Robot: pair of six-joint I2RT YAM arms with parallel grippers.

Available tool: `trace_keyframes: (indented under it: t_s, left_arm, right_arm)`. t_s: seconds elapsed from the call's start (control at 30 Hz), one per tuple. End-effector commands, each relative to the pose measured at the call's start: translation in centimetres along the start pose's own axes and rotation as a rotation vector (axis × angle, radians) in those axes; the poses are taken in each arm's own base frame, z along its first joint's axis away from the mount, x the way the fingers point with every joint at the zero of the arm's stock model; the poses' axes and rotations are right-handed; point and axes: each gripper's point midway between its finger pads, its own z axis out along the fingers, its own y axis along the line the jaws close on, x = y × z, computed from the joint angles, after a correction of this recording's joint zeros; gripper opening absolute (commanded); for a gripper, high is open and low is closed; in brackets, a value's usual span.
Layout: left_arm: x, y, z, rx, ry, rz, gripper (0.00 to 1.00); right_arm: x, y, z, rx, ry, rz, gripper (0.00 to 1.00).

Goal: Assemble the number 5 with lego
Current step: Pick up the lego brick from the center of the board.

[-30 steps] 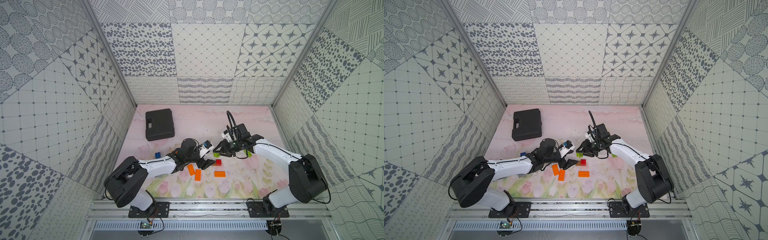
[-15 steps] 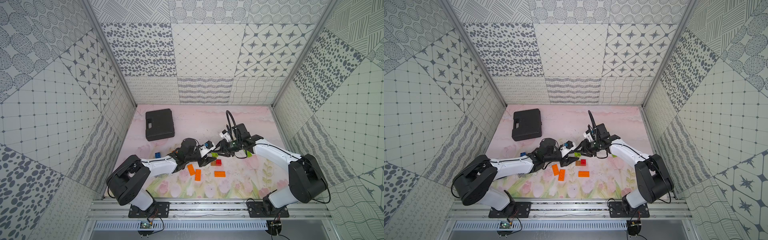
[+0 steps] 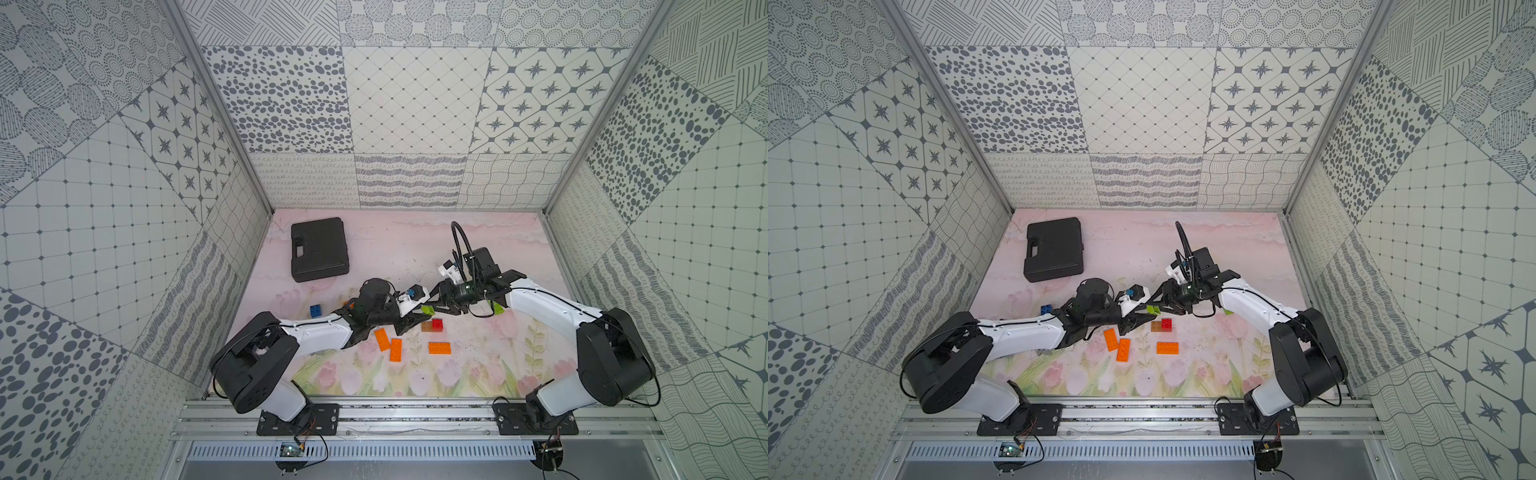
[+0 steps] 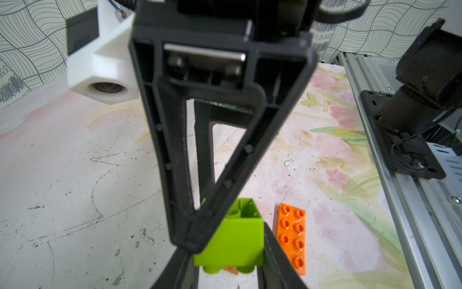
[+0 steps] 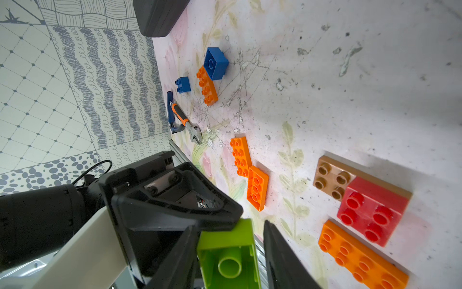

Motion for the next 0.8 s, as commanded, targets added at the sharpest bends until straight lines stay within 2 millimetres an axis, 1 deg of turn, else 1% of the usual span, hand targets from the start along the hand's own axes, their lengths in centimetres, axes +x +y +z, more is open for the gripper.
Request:
trace_keyframes:
  t_s: [0.0, 0.03, 0.17, 0.27, 0.33, 0.37, 0.47, 0.57, 0.63, 0.7, 0.73, 0.77]
  left_arm:
    - [-1.7, 0.2, -0.6, -0.026, -0.069, 0.052, 0.06]
    - [-1.5, 0.1, -0.8, -0.025, -0.063, 0.047, 0.06]
    - [-1.4, -0.4, -1.5, -0.020, -0.029, -0.014, 0.06]
    - [-1.7, -0.6, -2.1, -0.023, 0.034, -0.156, 0.06]
    - [-1.8, -0.6, -2.4, -0.035, 0.101, -0.296, 0.09]
    - [-1.8, -0.6, -2.5, -0.038, 0.130, -0.355, 0.10]
    - [-0.7, -0.6, -3.0, -0.100, 0.255, -0.574, 0.10]
    - [0.8, -1.6, -3.7, -0.137, 0.395, -0.741, 0.09]
    - [1.6, -2.6, -3.9, -0.148, 0.467, -0.825, 0.09]
    - [2.1, -4.0, -3.7, -0.143, 0.536, -0.892, 0.10]
    - [2.7, -5.0, -3.7, -0.136, 0.589, -0.913, 0.10]
    - [2.5, -5.7, -3.4, -0.126, 0.618, -0.915, 0.10]
  right_arm:
    - [-0.3, 0.9, -0.5, -0.021, -0.033, -0.027, 0.55]
    - [-0.4, 0.9, -0.9, -0.015, -0.048, -0.024, 0.62]
    - [-1.1, 1.2, -3.2, 0.016, -0.152, -0.027, 0.66]
    - [-1.6, -0.1, -5.7, 0.103, -0.257, -0.007, 0.69]
    - [-1.9, -1.6, -7.5, 0.169, -0.334, 0.022, 0.72]
    - [-1.8, -2.3, -8.1, 0.194, -0.358, 0.034, 0.72]
    - [-1.5, -4.3, -9.5, 0.262, -0.412, 0.074, 0.75]
    - [-0.9, -5.8, -10.4, 0.319, -0.444, 0.096, 0.76]
    - [-0.5, -6.8, -11.1, 0.373, -0.467, 0.102, 0.78]
    - [0.0, -8.2, -12.0, 0.440, -0.496, 0.120, 0.80]
    - [0.2, -8.9, -12.4, 0.470, -0.509, 0.131, 0.81]
    - [0.4, -9.8, -12.9, 0.506, -0.526, 0.148, 0.82]
